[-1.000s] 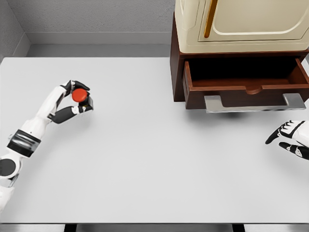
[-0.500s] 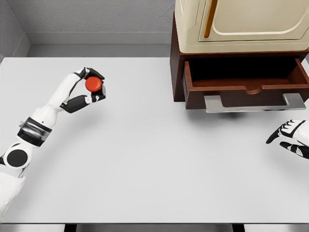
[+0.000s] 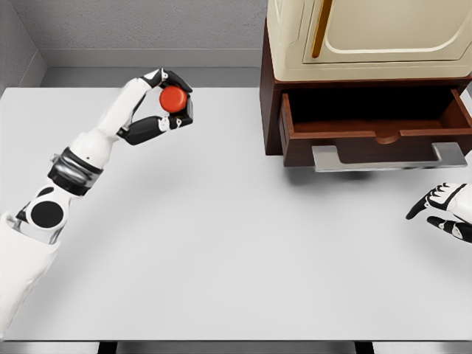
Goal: Put the switch into the drawer with left arm, and close the drawer with right arm
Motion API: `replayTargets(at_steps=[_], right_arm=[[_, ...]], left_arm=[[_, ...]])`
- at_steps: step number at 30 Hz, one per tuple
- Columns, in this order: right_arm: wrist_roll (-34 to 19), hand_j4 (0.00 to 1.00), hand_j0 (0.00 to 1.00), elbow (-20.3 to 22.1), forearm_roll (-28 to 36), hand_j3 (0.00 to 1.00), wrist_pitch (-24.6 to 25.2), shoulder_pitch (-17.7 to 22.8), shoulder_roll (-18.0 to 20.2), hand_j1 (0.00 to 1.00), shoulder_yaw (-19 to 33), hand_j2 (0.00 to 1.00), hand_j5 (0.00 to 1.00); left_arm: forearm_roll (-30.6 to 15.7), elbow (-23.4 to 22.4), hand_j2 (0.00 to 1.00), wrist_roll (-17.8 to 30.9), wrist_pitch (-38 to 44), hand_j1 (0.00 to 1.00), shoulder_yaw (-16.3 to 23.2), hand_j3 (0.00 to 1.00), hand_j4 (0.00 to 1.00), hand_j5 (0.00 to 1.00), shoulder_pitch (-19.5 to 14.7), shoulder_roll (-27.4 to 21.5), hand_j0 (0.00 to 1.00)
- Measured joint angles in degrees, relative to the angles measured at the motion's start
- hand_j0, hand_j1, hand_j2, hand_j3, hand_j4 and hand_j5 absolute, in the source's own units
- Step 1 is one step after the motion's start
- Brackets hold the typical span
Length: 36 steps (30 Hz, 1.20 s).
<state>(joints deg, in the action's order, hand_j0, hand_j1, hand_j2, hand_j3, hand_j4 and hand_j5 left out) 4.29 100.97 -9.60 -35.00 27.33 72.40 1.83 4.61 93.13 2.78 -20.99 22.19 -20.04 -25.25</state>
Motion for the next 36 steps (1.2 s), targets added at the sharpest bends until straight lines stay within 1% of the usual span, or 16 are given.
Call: replayTargets(at_steps=[2,6,9,15,24,29,32,36], right_arm=[[0.0,0.54,0.54,0.0,0.0,0.54,0.0,0.0,0.0,0.54,0.0,0.54,0.54],[0.0,0.54,0.54,-0.1,-0.1,0.54,0.0,0.0,0.0,0.54,0.0,0.54,0.54],[0.1,0.54,0.54,-0.1,-0.1,0.54,0.0,0.0,0.0,0.54,0.0,0.54,0.54],[0.0,0.54,0.54,-0.1,-0.2,0.54,0.0,0.0,-0.1,0.54,0.0,0.54,0.54],[0.1,0.55,0.55,-0.2,-0.3,0.55,0.0,0.0,-0.1,0.55,0.0,0.55,0.55],[0.1,0.55,0.55,-0.3,-0.3,0.55,0.0,0.0,-0.1,0.55,0.0,0.55,0.55],[0.1,0.55,0.55,-0.3,-0.3,0.55,0.0,0.0,-0.2,0.55,0.0,0.55,0.55],[0.1,0.55,0.55,-0.3,-0.3,0.55,0.0,0.0,-0.2,0.55,0.0,0.55,0.55]], left_arm=[[1.9,0.0,0.33,0.0,0.0,0.33,0.5,0.33,0.33,0.33,-0.1,1.2,0.33],[6.6,0.0,0.33,0.1,0.0,0.33,0.9,0.33,0.33,0.33,-1.3,3.7,0.33],[11.3,0.0,0.33,0.1,0.0,0.33,0.9,0.33,0.33,0.33,-2.4,5.7,0.33],[18.0,0.1,0.33,0.1,-0.1,0.33,1.0,0.33,0.33,0.33,-4.1,8.1,0.33],[28.5,0.3,0.33,0.1,-0.1,0.33,1.2,0.33,0.33,0.33,-4.7,11.9,0.33],[33.7,1.5,0.33,0.1,-0.1,0.33,2.1,0.33,0.33,0.33,-4.7,13.7,0.33],[37.3,1.7,0.33,0.1,-0.1,0.33,2.4,0.33,0.33,0.33,-5.4,15.0,0.33],[40.4,1.7,0.33,0.1,-0.1,0.33,2.8,0.33,0.33,0.33,-6.0,16.0,0.33]])
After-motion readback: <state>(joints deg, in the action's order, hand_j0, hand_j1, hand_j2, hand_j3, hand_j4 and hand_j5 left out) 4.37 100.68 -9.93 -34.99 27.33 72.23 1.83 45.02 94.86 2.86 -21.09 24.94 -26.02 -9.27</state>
